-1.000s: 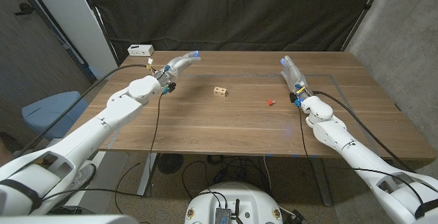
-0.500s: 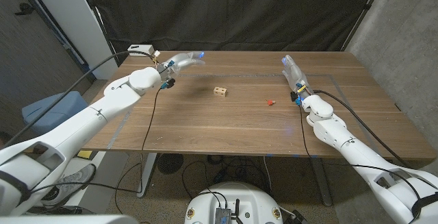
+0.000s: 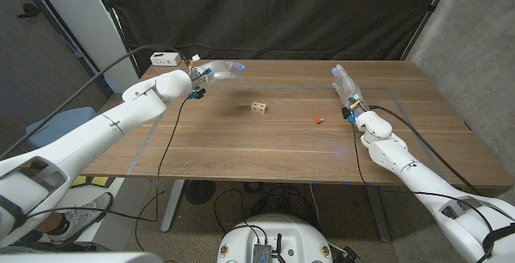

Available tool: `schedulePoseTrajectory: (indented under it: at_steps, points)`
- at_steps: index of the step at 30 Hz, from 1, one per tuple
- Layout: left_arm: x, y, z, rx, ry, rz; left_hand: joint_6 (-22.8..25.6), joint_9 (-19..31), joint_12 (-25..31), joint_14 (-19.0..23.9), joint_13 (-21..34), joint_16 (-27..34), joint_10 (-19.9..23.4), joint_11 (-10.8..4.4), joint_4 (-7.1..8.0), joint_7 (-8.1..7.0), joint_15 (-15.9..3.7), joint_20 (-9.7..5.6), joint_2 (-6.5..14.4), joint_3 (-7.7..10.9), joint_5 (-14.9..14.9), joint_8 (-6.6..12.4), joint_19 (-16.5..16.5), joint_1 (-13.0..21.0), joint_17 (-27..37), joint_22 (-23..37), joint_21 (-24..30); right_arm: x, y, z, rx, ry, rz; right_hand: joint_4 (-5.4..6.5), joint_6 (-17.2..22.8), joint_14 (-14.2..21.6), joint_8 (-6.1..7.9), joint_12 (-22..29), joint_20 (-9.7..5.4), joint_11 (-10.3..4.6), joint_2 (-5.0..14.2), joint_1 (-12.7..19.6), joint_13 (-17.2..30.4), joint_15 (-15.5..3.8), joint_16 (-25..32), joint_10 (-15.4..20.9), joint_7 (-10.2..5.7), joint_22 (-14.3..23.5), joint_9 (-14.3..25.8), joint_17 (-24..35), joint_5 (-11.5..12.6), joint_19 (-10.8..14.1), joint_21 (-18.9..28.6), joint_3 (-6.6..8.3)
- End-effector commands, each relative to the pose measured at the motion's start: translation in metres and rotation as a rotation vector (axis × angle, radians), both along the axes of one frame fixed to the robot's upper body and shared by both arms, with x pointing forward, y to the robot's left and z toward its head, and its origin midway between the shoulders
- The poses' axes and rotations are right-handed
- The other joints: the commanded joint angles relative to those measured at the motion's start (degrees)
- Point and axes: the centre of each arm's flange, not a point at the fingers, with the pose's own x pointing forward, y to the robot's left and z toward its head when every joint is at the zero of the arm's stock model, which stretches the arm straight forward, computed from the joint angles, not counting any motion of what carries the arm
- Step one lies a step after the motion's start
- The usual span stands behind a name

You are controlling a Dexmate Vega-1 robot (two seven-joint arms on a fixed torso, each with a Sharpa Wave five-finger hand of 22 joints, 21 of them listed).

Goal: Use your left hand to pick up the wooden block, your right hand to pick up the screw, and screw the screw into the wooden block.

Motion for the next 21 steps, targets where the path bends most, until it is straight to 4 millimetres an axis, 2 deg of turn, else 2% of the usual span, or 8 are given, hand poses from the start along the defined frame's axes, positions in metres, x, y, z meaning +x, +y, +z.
schedulePoseTrajectory:
  at_steps: [1, 5, 6, 9, 12, 15, 21]
  points:
    - [-0.004, -0.025, 0.016, 0.225, -0.026, 0.066, 0.5, 0.2, 0.0, -0.8, 0.2, -0.1, 0.3, -0.09, 0.20, -0.15, 0.09, 0.27, 0.0, -0.32, -0.3, -0.40, -2.0, 1.0, 0.3, 0.2, -0.2, 0.003, -0.001, 0.000, -0.006, 0.003, -0.004, 0.06, -0.3, -0.5, 0.25, 0.1, -0.43, -0.41, 0.22, 0.5, 0.2, -0.68, 0.1, 0.1, -0.15, 0.3, 0.1, 0.0, 0.4, 0.1, 0.4, 0.52]
    - [-0.005, -0.035, 0.018, 0.290, -0.048, 0.084, 0.5, 0.2, 0.0, -1.1, 0.2, -0.1, 0.6, -0.45, 0.37, -0.50, -0.13, 0.91, -0.1, -0.65, -0.3, -0.57, -3.5, 1.6, 0.3, 0.3, 0.0, 0.004, -0.002, -0.001, -0.003, 0.003, -0.008, 0.05, -0.3, -0.6, 0.24, 0.1, -0.47, -0.41, 0.23, 0.5, 0.2, -0.69, 0.1, 0.0, -0.14, 0.3, 0.1, 0.0, 0.4, 0.2, 0.4, 0.56]
    - [-0.005, -0.038, 0.018, 0.298, -0.045, 0.087, 0.9, 0.2, 0.1, -1.2, 0.3, 0.0, 0.9, -0.92, 0.31, -0.95, -0.58, 0.46, -0.5, -0.88, -0.3, -0.50, -3.8, 1.9, 0.3, 0.3, 0.2, 0.004, -0.002, -0.001, -0.003, 0.003, -0.008, 0.04, -0.3, -0.6, 0.24, 0.1, -0.44, -0.37, 0.24, 0.5, 0.2, -0.69, 0.0, 0.0, -0.12, 0.3, 0.1, 0.0, 0.4, 0.2, 0.4, 0.57]
    - [-0.004, -0.044, 0.019, 0.338, -0.047, 0.092, 0.9, 0.2, 0.0, -1.4, 0.3, 0.0, 1.0, -0.99, 0.34, -0.96, -0.80, 0.97, -0.7, -1.09, -0.3, -0.59, -4.5, 2.3, 0.3, 0.3, 0.2, 0.004, -0.003, -0.002, 0.001, 0.004, -0.011, 0.02, -0.5, -0.6, 0.21, 0.1, -0.44, -0.32, 0.23, 0.5, 0.2, -0.65, 0.1, 0.0, -0.17, 0.3, 0.1, 0.0, 0.4, 0.2, 0.4, 0.61]
    - [-0.004, -0.050, 0.020, 0.378, -0.046, 0.096, 1.3, 0.2, 0.1, -1.6, 0.3, 0.0, 1.6, -1.40, 0.37, -1.87, -1.15, 1.16, -0.7, -1.18, -0.2, -0.59, -5.1, 2.9, 0.3, 0.3, 0.3, 0.005, -0.004, -0.002, 0.004, 0.005, -0.013, 0.01, -0.5, -0.6, 0.21, 0.1, -0.45, -0.34, 0.23, 0.5, 0.2, -0.65, 0.0, -0.1, -0.15, 0.3, 0.1, 0.0, 0.4, 0.2, 0.4, 0.64]
    - [-0.004, -0.056, 0.020, 0.422, -0.054, 0.109, 1.5, 0.2, 0.1, -1.6, 0.3, 0.0, 1.8, -1.46, 0.36, -2.16, -1.25, 1.46, -0.8, -1.28, -0.2, -0.60, -5.7, 3.2, 0.3, 0.3, 0.3, 0.005, -0.004, -0.003, 0.009, 0.004, -0.015, -0.02, -0.5, -0.6, 0.22, 0.1, -0.45, -0.27, 0.22, 0.5, 0.2, -0.57, 0.0, -0.1, -0.11, 0.3, 0.1, 0.0, 0.4, 0.2, 0.4, 0.67]
    - [-0.004, -0.067, 0.018, 0.482, -0.057, 0.137, 1.8, 0.2, 0.1, -0.9, 0.3, 0.3, 2.2, -1.87, 0.33, -2.41, -1.44, 1.75, -1.0, -1.49, -0.2, -0.69, -5.0, 4.1, 0.3, 0.2, 0.9, 0.004, -0.005, -0.004, 0.019, 0.002, -0.020, -0.06, -0.6, -0.6, 0.22, 0.1, -0.41, -0.32, 0.21, 0.5, 0.2, -0.51, 0.1, -0.1, -0.09, 0.3, 0.1, 0.0, 0.4, 0.2, 0.4, 0.73]
